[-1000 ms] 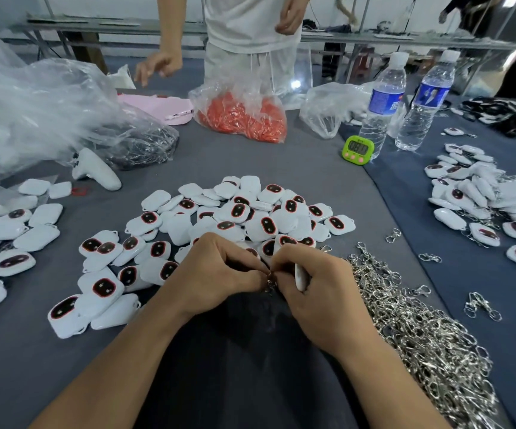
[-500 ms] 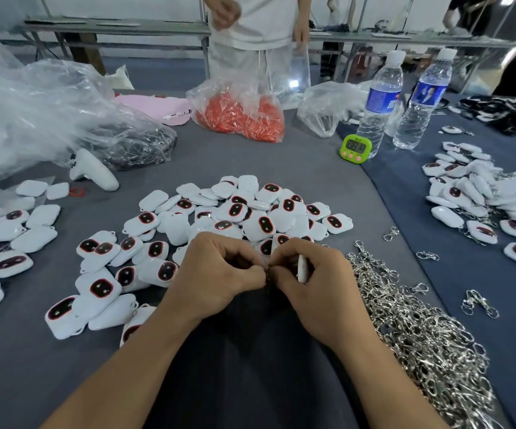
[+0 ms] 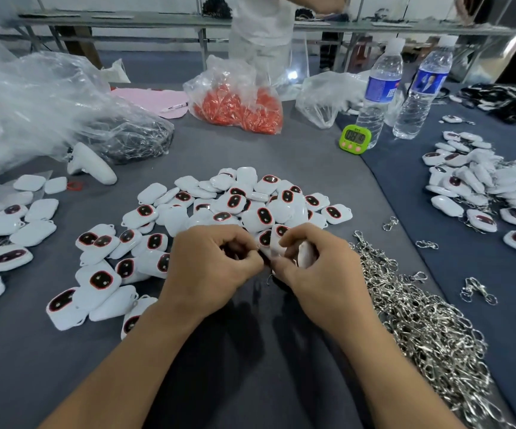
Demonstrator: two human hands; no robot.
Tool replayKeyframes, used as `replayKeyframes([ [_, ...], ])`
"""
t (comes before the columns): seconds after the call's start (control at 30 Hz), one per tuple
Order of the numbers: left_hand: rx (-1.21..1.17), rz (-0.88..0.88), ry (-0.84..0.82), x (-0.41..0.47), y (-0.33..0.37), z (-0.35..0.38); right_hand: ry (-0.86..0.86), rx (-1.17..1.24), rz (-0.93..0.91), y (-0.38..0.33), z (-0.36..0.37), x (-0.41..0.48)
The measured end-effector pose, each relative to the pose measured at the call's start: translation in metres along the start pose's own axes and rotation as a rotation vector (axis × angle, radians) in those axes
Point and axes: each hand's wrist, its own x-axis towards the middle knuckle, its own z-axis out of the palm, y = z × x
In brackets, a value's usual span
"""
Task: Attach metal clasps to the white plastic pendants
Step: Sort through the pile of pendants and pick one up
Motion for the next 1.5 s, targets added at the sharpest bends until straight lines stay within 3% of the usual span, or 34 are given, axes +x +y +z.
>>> replayKeyframes([
  [0.1,0.228,0.105,0.020,-0.003,-0.003,-0.003,-0.066,0.060,0.084,-0.004,-0.008,-0.001],
  [0.17,0.295,0.139,0.007,-0.006,-0.003,-0.003,-0.154,0.084,0.045,-0.009,-0.014,-0.005],
  [0.33,0.299,0.090,-0.005,-0.008,-0.003,-0.002,-0.672,-0.157,-0.009,-0.013,-0.022,-0.010],
  [0.37,0.291,0.073,-0.013,-0.009,-0.003,-0.003,-0.643,-0.214,0.002,-0.010,-0.021,-0.008],
  [0.53,0.250,-0.016,-0.064,-0.010,0.001,-0.001,-0.091,-0.250,-0.014,0.000,-0.004,0.002],
  [0.67,0.278,0.067,-0.149,-0.013,0.005,-0.006,0.027,-0.115,0.036,0.004,0.004,-0.002],
  [0.97,0.391,0.278,-0.317,-0.040,0.007,-0.009,-0.158,0.134,0.113,0.006,0.002,-0.018],
  [1.23,0.329,0.035,-0.197,-0.031,0.002,0.000,-0.073,0.268,0.172,0.011,0.013,-0.024],
  [1.5,0.282,0.007,-0.304,-0.025,-0.006,-0.003,-0.068,0.197,0.119,0.022,0.007,-0.016],
])
